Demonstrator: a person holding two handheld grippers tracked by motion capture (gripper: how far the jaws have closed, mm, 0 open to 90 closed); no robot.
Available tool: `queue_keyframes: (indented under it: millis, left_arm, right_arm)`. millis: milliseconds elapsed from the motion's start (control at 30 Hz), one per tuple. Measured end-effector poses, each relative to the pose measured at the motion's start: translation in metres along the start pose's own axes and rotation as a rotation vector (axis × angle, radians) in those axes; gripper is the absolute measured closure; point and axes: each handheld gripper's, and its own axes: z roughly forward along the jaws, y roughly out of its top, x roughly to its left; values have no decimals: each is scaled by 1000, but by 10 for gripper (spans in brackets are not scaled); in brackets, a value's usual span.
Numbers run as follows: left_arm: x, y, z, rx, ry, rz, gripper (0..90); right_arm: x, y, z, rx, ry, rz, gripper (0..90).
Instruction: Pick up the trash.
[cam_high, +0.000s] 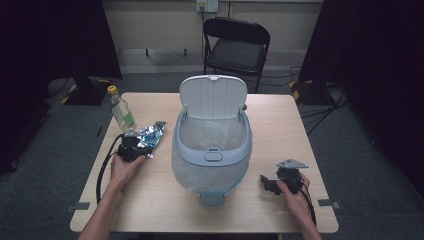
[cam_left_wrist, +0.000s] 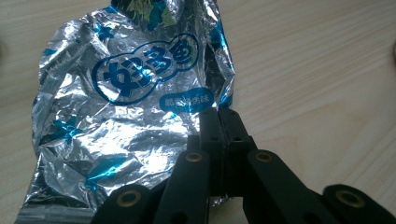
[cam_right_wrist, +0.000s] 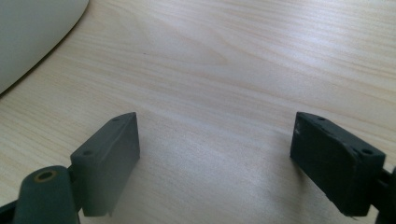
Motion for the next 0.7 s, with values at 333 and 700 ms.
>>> queue_keyframes:
  millis: [333,700]
  left_arm:
    - [-4,0,-6,-55,-50,-29,899]
    - [-13,6,-19,-147,-88,-43,899]
  right_arm:
    - [0,0,0,0,0,0,146]
    - [0,0,0,0,0,-1,146]
